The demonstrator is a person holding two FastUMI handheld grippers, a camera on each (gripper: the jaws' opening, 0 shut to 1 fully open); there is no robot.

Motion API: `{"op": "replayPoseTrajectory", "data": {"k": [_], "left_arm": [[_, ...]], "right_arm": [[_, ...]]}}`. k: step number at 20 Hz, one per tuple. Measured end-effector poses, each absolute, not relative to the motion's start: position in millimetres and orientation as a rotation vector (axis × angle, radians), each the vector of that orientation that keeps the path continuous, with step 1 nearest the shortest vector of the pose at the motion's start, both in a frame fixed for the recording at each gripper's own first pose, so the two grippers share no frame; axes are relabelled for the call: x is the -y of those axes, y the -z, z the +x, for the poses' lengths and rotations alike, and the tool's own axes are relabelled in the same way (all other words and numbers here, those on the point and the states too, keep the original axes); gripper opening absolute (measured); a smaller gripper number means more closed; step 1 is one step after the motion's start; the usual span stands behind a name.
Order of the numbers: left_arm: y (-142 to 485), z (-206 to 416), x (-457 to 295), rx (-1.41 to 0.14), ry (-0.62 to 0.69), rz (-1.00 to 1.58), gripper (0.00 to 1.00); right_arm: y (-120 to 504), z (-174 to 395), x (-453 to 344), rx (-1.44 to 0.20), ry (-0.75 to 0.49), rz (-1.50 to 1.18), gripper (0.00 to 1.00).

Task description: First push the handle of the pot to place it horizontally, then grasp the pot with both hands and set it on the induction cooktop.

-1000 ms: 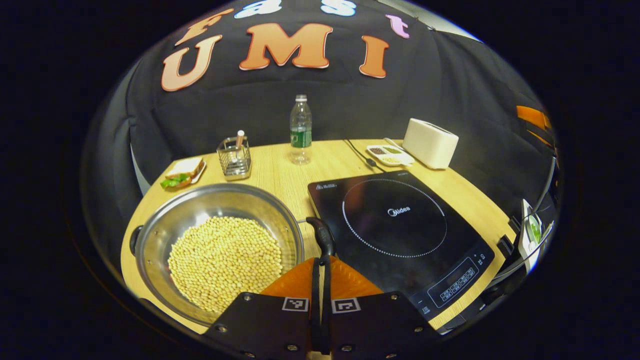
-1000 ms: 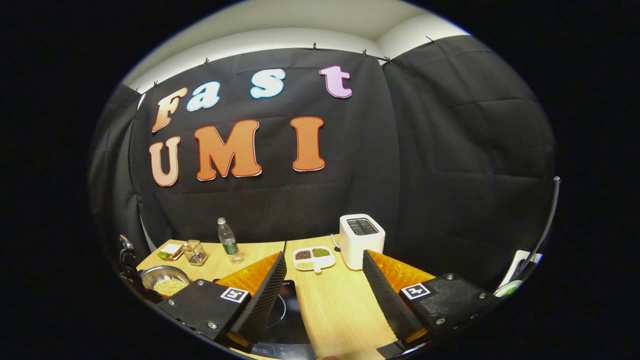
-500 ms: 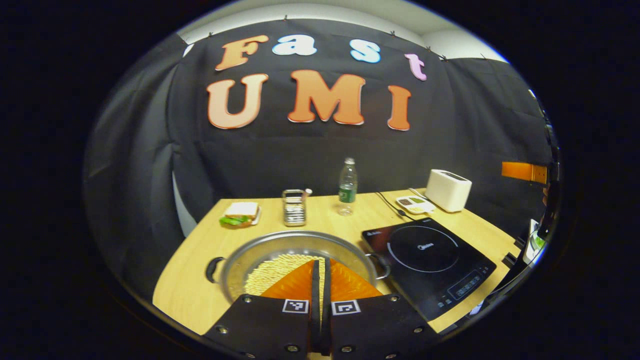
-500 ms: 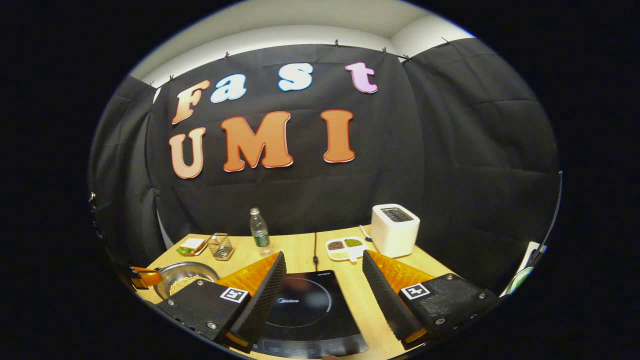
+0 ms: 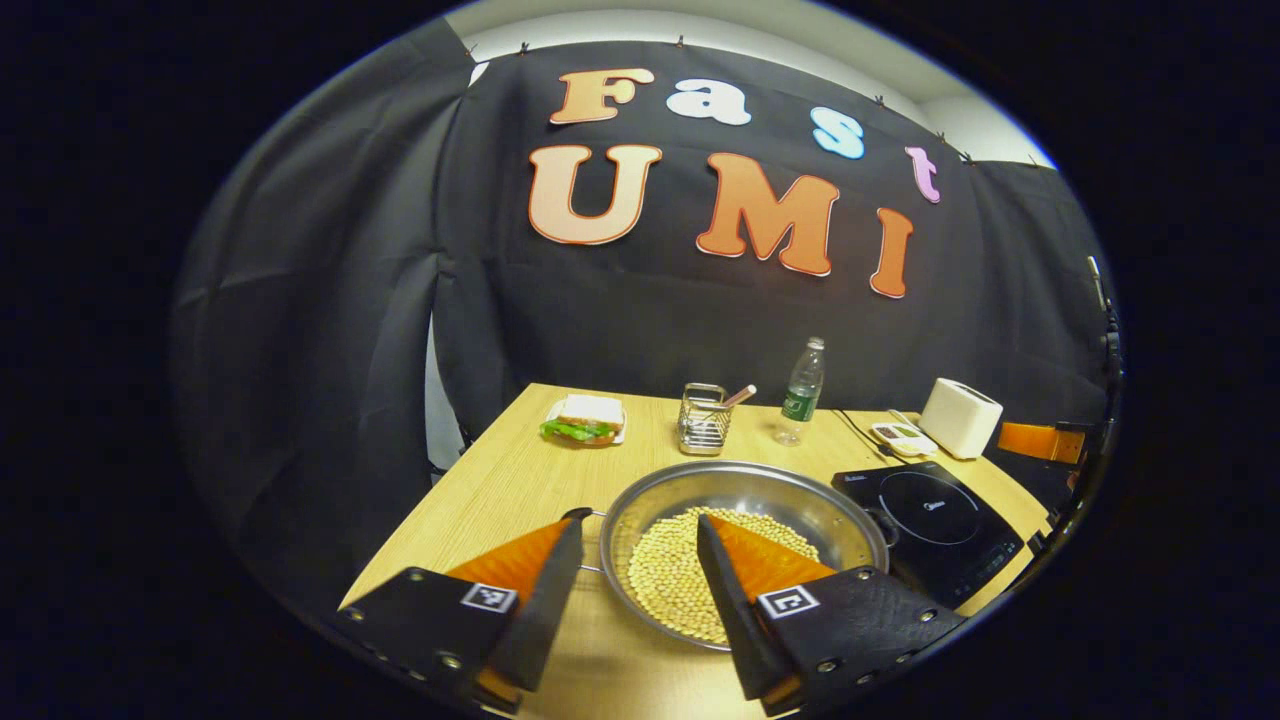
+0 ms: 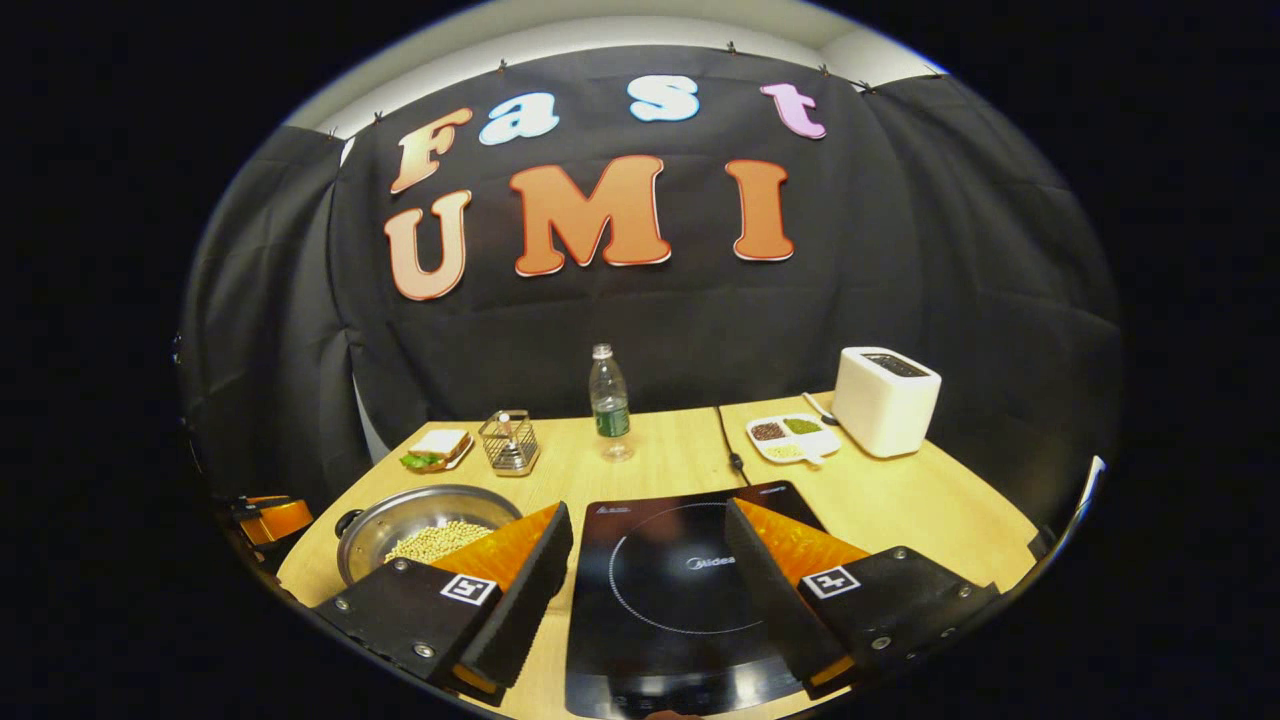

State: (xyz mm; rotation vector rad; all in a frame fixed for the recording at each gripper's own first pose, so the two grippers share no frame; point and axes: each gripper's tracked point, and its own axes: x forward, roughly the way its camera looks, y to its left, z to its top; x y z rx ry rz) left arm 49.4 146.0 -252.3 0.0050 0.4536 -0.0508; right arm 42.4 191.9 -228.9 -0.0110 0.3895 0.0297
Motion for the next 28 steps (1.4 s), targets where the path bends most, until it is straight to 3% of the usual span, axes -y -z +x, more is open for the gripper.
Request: {"op": "replayPoseTrajectory", "data": {"k": [1,9,20,22,23,24,28], "left_arm": [[256.8,51.4,-147.7,-0.463,0.070,-0.003,0.76],[305.9,86.7,-170.4,-0.547,0.115,0.008,0.76],[357.3,110.2,-185.7,-0.648,0.106,-0.002,0.77],[360.8,109.6,-180.6,-0.662,0.115,-0.025,0.75],[359.7,112.0,-183.3,-0.659,0.108,-0.023,0.70],[360.5,109.7,-182.3,-0.668,0.106,-0.011,0.58],[358.5,99.4,-180.1,-0.692,0.069,0.014,0.53]], "right_arm": [[239.4,44.5,-203.4,-0.407,-0.035,-0.015,0.95],[315.5,61.5,-257.3,-0.549,-0.023,-0.078,0.96],[363.8,74.5,-276.8,-0.678,-0.029,-0.103,0.96],[370.7,72.0,-282.9,-0.702,-0.044,-0.107,0.88],[366.8,71.6,-279.2,-0.684,-0.036,-0.122,0.76],[371.3,74.7,-277.9,-0.697,-0.036,-0.125,0.72],[371.1,78.2,-278.7,-0.694,-0.046,-0.099,0.57]]}}
